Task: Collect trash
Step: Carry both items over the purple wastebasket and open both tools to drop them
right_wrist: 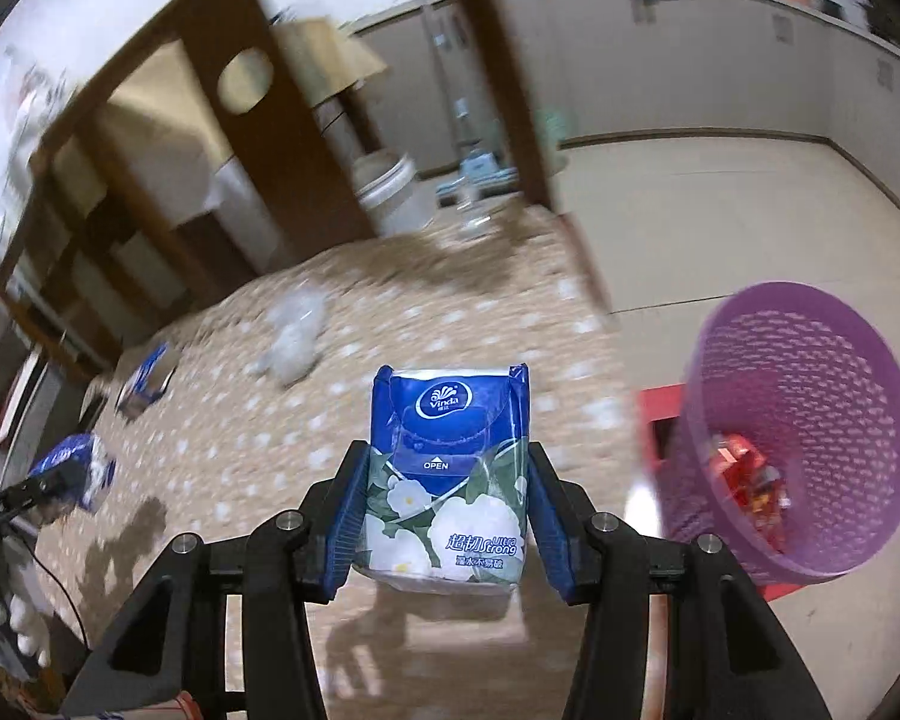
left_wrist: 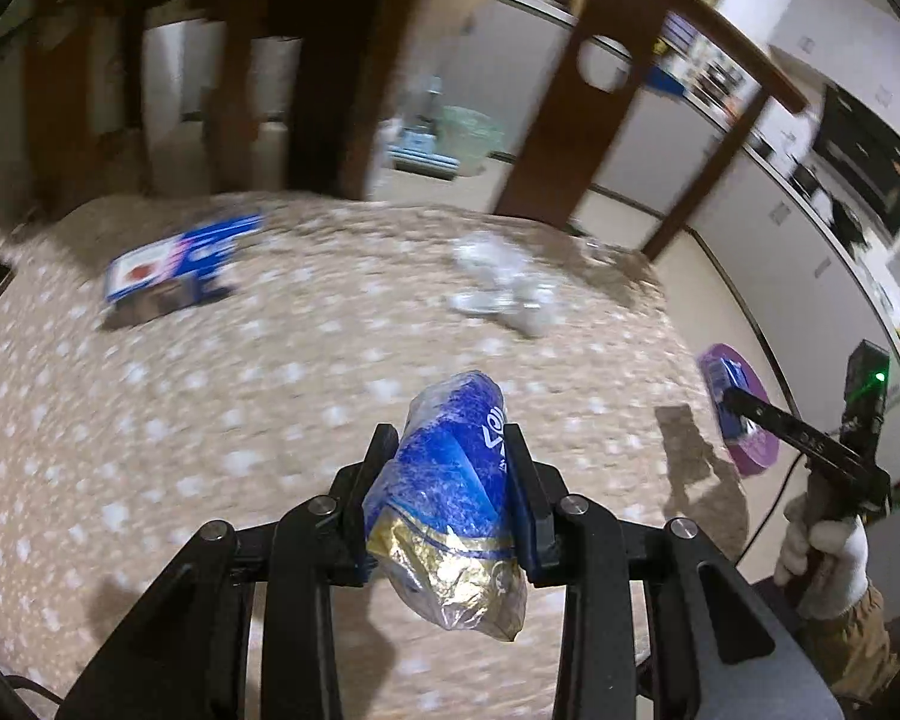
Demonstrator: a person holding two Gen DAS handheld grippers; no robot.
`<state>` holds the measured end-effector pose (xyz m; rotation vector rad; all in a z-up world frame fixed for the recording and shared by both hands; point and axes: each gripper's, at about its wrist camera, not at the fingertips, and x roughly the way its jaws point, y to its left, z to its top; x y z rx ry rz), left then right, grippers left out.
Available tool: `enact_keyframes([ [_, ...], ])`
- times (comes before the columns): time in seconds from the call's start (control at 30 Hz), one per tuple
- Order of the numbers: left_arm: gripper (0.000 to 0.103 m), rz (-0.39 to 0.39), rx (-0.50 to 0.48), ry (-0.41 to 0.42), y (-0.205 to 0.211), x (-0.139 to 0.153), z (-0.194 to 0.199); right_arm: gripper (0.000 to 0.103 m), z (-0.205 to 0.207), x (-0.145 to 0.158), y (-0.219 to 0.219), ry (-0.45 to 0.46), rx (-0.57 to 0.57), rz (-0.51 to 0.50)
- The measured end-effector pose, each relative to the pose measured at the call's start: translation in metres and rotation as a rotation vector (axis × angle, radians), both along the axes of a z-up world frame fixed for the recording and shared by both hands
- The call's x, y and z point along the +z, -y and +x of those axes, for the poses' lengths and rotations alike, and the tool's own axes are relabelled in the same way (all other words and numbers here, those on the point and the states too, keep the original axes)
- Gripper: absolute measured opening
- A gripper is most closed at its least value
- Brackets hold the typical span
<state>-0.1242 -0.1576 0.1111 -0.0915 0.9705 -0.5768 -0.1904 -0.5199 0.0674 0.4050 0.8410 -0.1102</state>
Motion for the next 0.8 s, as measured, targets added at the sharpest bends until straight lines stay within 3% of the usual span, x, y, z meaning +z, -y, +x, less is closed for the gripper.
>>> enact_keyframes([
  [0.4, 0.033, 0.020, -0.298, 0.045, 0.182, 0.031, -0.008, 0.054, -0.048, 0.010, 0.105, 0.100, -0.272, 0.009],
  [0.8, 0.033, 0.052, -0.530, 0.024, 0.352, 0.018, -0.027, 0.054, -0.078, -0.011, 0.168, 0.093, -0.459, 0.121],
])
